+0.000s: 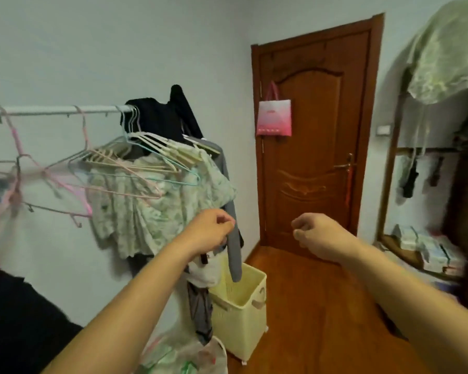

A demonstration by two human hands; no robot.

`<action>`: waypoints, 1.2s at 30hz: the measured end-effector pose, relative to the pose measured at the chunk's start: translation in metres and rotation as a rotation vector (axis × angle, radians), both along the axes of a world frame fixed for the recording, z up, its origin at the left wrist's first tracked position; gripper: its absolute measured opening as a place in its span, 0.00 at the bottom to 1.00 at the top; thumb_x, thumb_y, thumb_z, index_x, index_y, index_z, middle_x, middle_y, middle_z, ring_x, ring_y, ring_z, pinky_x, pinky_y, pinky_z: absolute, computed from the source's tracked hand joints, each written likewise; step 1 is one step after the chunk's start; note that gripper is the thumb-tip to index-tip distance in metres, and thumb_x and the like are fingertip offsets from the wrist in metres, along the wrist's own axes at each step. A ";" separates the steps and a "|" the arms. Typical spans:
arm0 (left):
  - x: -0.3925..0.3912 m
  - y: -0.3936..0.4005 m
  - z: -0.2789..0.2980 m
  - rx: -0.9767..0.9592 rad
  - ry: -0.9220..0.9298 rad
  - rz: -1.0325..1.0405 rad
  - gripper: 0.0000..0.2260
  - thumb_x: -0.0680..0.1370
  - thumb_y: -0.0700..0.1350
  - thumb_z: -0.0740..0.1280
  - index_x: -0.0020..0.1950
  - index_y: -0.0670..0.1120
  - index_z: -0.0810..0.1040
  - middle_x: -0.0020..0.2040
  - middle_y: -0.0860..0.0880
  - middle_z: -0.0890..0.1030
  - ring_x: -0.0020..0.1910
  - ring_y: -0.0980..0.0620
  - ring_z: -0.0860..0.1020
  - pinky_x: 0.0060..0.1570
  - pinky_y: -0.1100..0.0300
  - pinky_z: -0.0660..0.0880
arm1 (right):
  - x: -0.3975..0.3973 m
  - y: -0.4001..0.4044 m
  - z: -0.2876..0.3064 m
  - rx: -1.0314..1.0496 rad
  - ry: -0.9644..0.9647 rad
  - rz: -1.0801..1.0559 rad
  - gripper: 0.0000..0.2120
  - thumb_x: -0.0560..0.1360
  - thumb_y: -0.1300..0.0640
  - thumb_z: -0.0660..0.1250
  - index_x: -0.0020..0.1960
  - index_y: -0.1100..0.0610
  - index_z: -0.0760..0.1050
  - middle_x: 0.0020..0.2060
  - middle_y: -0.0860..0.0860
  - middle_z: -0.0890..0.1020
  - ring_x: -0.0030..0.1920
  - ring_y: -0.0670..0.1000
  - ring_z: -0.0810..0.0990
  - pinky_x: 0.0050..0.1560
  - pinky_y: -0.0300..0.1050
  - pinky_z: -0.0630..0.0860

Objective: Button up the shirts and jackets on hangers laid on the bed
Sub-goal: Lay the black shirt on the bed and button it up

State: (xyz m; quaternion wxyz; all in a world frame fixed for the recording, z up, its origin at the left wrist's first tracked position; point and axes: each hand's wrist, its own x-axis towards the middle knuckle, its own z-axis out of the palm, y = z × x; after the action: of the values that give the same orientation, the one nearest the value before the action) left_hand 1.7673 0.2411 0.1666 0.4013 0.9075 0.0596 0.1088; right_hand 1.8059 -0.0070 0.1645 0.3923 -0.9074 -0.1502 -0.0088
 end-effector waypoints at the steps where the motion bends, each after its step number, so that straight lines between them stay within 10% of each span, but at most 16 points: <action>1: 0.019 0.021 0.006 0.016 -0.022 0.042 0.06 0.82 0.44 0.66 0.49 0.50 0.82 0.41 0.48 0.84 0.39 0.50 0.81 0.38 0.60 0.75 | 0.029 0.035 0.008 0.020 -0.017 0.033 0.13 0.82 0.57 0.63 0.66 0.53 0.76 0.56 0.51 0.82 0.54 0.51 0.82 0.54 0.46 0.81; 12: -0.024 0.130 0.073 0.087 -0.398 0.583 0.06 0.79 0.45 0.65 0.46 0.56 0.78 0.38 0.48 0.79 0.37 0.49 0.79 0.40 0.50 0.76 | 0.134 0.241 0.064 0.040 -0.437 0.256 0.14 0.81 0.53 0.63 0.64 0.57 0.76 0.57 0.55 0.80 0.57 0.58 0.78 0.55 0.53 0.76; 19: -0.009 0.137 0.059 0.061 -0.289 0.647 0.18 0.79 0.47 0.66 0.68 0.56 0.69 0.59 0.51 0.72 0.60 0.47 0.75 0.60 0.50 0.74 | 0.150 0.289 0.064 -0.020 -0.217 0.359 0.18 0.80 0.44 0.64 0.49 0.59 0.78 0.40 0.56 0.81 0.45 0.61 0.81 0.41 0.48 0.74; 31: 0.004 0.121 0.075 -0.166 -0.328 0.572 0.29 0.82 0.43 0.64 0.80 0.58 0.59 0.73 0.52 0.70 0.41 0.69 0.72 0.32 0.73 0.70 | 0.107 0.296 0.098 0.083 -0.431 0.466 0.19 0.85 0.48 0.56 0.44 0.57 0.78 0.36 0.52 0.78 0.43 0.58 0.78 0.46 0.52 0.75; 36: -0.006 0.113 0.072 -0.121 -0.395 0.580 0.27 0.81 0.44 0.66 0.78 0.57 0.63 0.71 0.50 0.71 0.61 0.58 0.72 0.59 0.61 0.73 | 0.102 0.251 0.090 0.172 -0.327 0.478 0.17 0.84 0.49 0.57 0.43 0.54 0.77 0.34 0.51 0.78 0.37 0.57 0.80 0.44 0.56 0.80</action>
State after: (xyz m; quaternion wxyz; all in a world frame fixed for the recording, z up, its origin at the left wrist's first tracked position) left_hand 1.7612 0.3544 0.2386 0.4106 0.7888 0.2422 0.3879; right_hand 1.9084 0.2442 0.2543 0.4292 -0.7965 -0.4193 -0.0749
